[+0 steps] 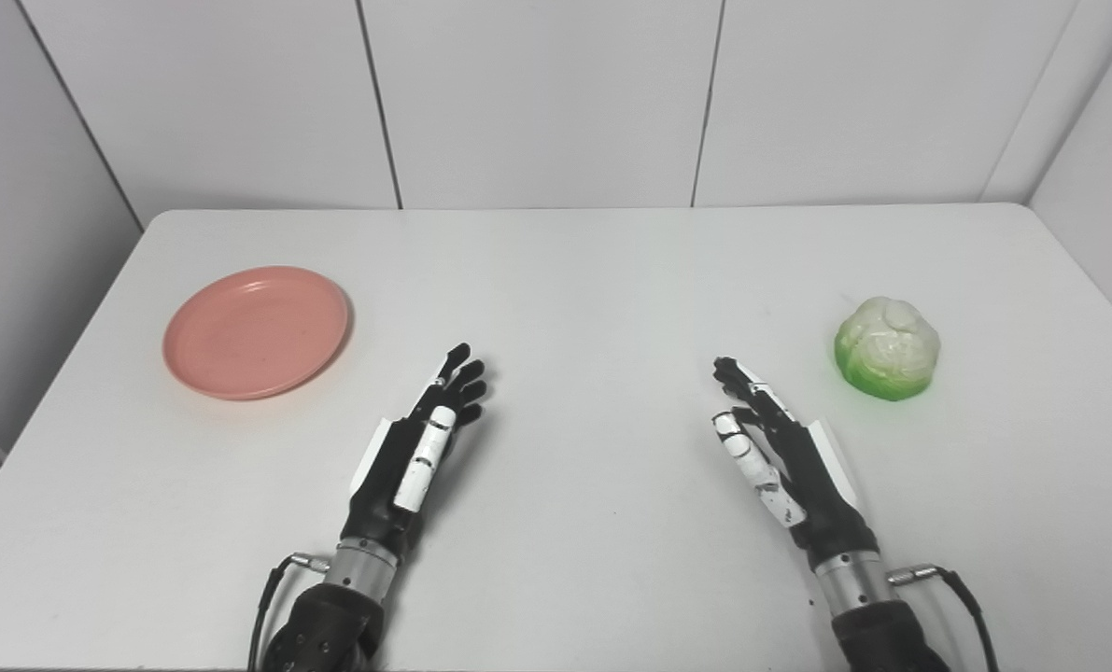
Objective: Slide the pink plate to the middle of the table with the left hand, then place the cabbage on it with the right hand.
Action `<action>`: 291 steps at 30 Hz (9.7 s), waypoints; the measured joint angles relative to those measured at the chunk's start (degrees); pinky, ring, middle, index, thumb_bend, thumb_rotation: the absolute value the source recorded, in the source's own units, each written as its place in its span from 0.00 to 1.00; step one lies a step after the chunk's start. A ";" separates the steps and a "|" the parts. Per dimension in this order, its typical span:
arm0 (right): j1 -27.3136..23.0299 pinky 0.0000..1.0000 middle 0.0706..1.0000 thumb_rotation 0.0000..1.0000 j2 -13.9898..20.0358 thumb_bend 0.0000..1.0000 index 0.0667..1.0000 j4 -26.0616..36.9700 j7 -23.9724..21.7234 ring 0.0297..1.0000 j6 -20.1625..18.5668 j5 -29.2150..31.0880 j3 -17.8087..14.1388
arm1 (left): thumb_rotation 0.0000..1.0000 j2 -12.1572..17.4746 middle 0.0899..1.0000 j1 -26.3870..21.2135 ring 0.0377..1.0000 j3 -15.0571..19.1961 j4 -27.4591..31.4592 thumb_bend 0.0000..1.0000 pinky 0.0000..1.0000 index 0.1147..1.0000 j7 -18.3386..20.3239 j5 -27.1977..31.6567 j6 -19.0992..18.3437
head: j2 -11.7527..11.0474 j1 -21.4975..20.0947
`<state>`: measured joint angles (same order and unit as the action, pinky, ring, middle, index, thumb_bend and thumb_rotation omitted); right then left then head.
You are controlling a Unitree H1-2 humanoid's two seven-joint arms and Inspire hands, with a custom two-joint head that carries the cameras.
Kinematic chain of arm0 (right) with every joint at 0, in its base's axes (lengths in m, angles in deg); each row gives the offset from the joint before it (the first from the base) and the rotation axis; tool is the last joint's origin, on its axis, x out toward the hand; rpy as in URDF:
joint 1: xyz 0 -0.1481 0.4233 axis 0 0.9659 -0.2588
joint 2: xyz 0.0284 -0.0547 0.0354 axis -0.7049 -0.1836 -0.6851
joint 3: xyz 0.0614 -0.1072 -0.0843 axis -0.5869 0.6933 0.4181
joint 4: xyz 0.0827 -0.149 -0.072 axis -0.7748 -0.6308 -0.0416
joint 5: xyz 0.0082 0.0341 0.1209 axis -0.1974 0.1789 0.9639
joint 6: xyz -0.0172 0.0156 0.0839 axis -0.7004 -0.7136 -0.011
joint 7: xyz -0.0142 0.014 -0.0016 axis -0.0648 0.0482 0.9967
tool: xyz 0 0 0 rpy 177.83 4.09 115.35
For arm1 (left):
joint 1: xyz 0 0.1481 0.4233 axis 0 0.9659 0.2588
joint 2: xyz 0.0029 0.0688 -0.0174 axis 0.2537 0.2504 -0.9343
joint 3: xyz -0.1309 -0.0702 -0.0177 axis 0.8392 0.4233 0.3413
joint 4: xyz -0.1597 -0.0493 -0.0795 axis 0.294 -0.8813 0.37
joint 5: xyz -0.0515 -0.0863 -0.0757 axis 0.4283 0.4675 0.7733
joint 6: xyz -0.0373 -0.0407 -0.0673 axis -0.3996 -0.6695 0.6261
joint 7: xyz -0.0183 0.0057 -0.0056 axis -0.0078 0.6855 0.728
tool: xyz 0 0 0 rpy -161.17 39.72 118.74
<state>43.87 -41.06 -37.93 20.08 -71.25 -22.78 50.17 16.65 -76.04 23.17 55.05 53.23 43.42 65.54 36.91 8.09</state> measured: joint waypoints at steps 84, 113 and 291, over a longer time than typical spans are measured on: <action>-0.40 0.84 0.87 1.00 -0.13 0.28 0.87 -1.77 0.05 0.88 6.25 1.96 -0.49 | 1.00 2.15 0.94 -9.03 0.92 1.20 13.38 0.49 0.89 0.93 -0.11 -0.68 -13.93 | -6.68 6.85; -0.42 0.83 0.87 1.00 -0.08 0.26 0.87 -2.10 0.04 0.88 7.75 2.35 -0.57 | 1.00 12.02 0.94 -21.43 0.93 19.43 8.99 0.50 0.93 0.92 -3.13 7.30 -16.27 | -7.56 8.53; 0.41 0.84 0.87 1.00 -4.07 0.26 0.87 1.15 -0.75 0.88 0.51 -3.24 -0.81 | 1.00 0.68 0.90 -15.97 0.90 2.83 -9.25 0.41 0.91 0.89 6.76 17.98 -19.89 | 2.20 -11.34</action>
<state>44.28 -45.12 -36.79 19.32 -70.74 -26.02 49.36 17.33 -92.01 25.99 45.80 59.99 61.41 45.66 39.11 -3.25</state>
